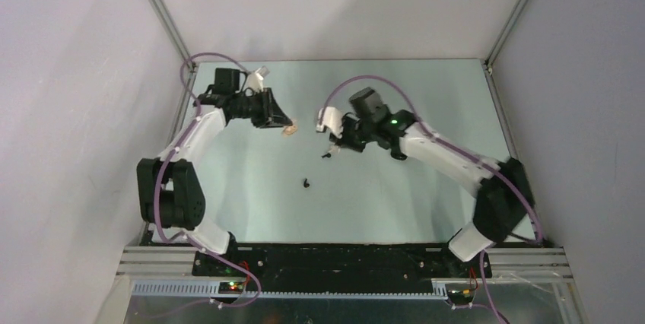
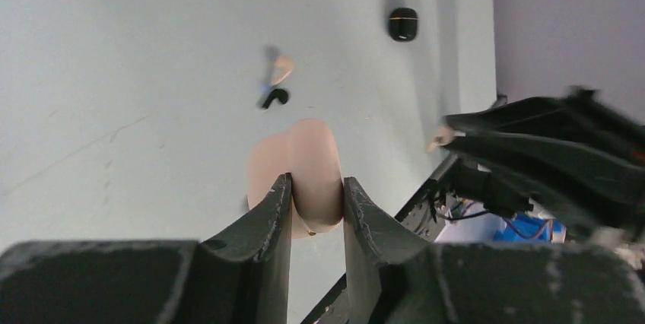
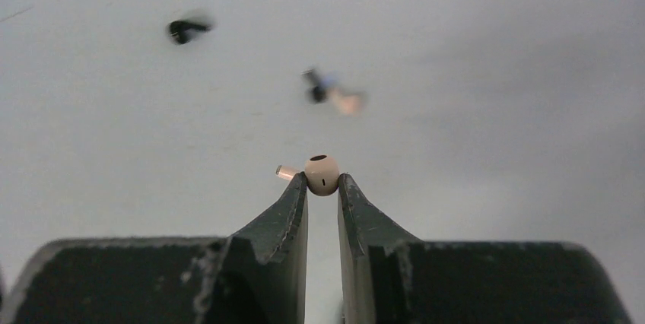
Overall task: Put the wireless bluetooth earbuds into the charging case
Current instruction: Pick up the earbud from the center of the board, then place the earbud in the charging case.
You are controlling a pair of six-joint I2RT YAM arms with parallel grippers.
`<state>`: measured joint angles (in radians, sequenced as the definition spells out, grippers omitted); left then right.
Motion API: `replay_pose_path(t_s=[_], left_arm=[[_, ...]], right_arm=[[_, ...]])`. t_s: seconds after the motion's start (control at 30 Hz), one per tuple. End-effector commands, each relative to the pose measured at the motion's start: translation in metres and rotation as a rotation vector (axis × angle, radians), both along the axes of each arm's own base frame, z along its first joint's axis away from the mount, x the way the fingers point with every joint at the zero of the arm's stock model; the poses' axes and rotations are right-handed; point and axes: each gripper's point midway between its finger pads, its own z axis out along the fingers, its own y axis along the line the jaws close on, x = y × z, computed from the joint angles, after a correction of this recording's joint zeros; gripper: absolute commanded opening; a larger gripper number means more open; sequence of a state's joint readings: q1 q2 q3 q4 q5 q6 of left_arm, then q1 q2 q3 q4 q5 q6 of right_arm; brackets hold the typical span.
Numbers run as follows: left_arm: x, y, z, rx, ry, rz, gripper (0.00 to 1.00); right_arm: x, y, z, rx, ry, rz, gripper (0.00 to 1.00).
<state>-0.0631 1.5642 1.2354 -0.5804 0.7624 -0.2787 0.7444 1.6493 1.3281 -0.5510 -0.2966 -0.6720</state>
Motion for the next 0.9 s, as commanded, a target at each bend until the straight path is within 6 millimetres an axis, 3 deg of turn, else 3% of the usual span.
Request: replay_pose_path(t_s=[0.0,0.03,0.17,0.4,0.63,0.87], left_arm=[[0.009,-0.045,0.026,-0.064,-0.080,-0.155,0.00],[0.010,-0.052,0.024,-0.079,-0.067,-0.180,0.00],[0.010,-0.089,0.039,-0.135,-0.086,-0.297,0.00],[-0.001,-0.131,0.060,-0.248,-0.073,-0.450,0.00],[-0.015,-0.143,0.078,-0.397,0.019,-0.555,0.00],[-0.027,-0.143,0.087,-0.480,0.111,-0.594,0.00]], right_arm=[[0.024,-0.007,0.083,0.091,-0.428,0.173,0.02],[0.023,-0.012,0.100,0.091,-0.504,0.195,0.02],[0.022,-0.023,0.130,0.066,-0.682,0.229,0.02],[0.022,-0.029,0.149,0.023,-0.814,0.211,0.00],[0.035,-0.026,0.147,0.006,-0.854,0.174,0.00],[0.038,-0.022,0.147,0.017,-0.866,0.178,0.00]])
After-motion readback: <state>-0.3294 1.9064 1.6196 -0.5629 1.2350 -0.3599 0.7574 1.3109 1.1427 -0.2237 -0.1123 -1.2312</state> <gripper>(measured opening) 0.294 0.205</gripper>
